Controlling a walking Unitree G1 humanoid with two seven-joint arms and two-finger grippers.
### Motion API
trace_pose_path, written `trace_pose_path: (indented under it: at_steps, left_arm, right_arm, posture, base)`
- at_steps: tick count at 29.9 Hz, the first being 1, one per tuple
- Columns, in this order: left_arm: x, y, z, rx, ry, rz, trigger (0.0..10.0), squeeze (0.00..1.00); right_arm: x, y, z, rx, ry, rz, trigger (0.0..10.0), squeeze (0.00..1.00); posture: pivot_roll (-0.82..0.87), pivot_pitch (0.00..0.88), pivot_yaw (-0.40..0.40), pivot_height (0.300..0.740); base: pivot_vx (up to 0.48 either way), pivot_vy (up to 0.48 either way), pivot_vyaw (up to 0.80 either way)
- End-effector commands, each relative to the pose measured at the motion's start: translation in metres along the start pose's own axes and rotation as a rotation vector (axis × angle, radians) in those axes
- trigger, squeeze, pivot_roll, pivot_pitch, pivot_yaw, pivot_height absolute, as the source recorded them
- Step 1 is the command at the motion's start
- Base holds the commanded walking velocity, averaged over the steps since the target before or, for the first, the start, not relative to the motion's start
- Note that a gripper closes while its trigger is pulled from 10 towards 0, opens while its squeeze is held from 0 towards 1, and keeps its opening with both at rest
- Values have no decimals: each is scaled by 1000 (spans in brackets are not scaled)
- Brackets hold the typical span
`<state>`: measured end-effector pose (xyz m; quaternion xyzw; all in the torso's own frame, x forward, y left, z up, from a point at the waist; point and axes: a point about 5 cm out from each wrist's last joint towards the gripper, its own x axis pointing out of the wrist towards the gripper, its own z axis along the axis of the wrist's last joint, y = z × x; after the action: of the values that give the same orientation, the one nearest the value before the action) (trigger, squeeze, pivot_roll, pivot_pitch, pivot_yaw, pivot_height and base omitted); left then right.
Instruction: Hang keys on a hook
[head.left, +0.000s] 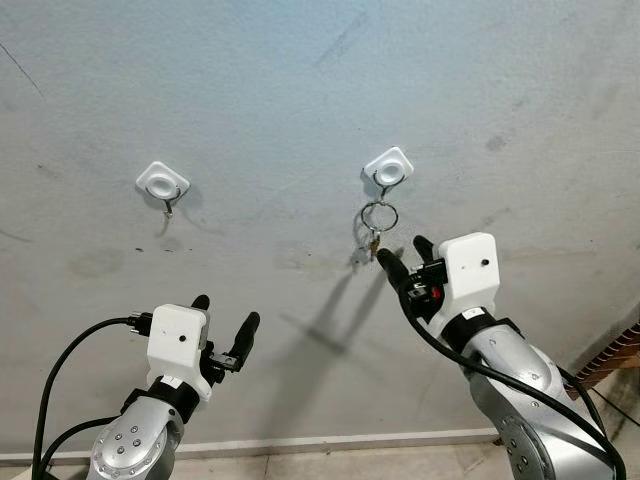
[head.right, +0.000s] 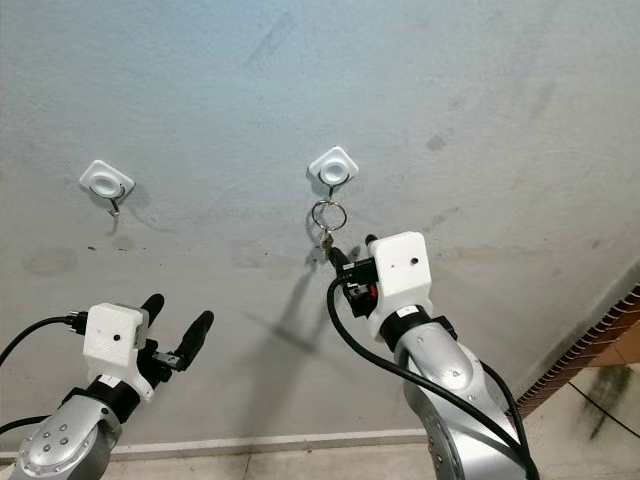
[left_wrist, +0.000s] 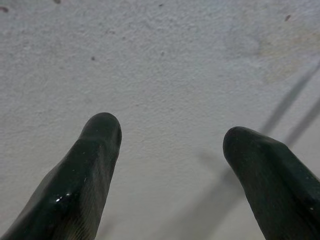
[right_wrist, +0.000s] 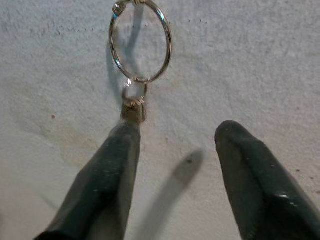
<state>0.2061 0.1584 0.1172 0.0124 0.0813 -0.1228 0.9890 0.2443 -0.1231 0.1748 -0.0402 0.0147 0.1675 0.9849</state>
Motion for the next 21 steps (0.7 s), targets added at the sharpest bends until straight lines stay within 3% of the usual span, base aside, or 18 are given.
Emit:
trace_pose_path:
  at_steps: [1, 13, 16, 17, 19, 20, 21]
  left_arm:
    - [1, 6, -2, 12, 19, 36, 10000, 0]
    - [5, 10, 2, 37, 15, 68, 10000, 0]
    - [5, 11, 1, 31, 21, 72, 10000, 0]
    - [5, 10, 1, 29, 23, 72, 10000, 0]
    - [5, 10, 1, 28, 25, 73, 10000, 0]
    - [5, 10, 1, 27, 26, 74, 10000, 0]
    - [5, 10, 0, 23, 27, 76, 10000, 0]
  right_arm:
    - [-4, -3, 4, -13, -29, -25, 10000, 1000]
    - [-13, -16, -8, 17, 4, -159, 10000, 1000]
    - [-14, -18, -11, 34, 24, -171, 10000, 1000]
    - [-15, -18, -11, 36, 25, -175, 10000, 882]
    - [-15, -19, -11, 35, 25, -174, 10000, 882]
    - [-15, -19, -11, 34, 25, -174, 10000, 702]
    - [-14, -19, -11, 34, 25, -173, 10000, 616]
  posture:
    - [55, 0, 21, 740]
    - [46, 5, 27, 740]
    - [46, 5, 27, 740]
    - [44, 9, 27, 740]
    - [44, 9, 27, 740]
    - [42, 11, 26, 740]
    - [42, 11, 26, 740]
  base:
    - [0, 0, 0]
    - [0, 0, 0]
    - [0, 0, -673]
    - [0, 0, -800]
    - [0, 0, -800]
    - [0, 0, -800]
    - [0, 0, -800]
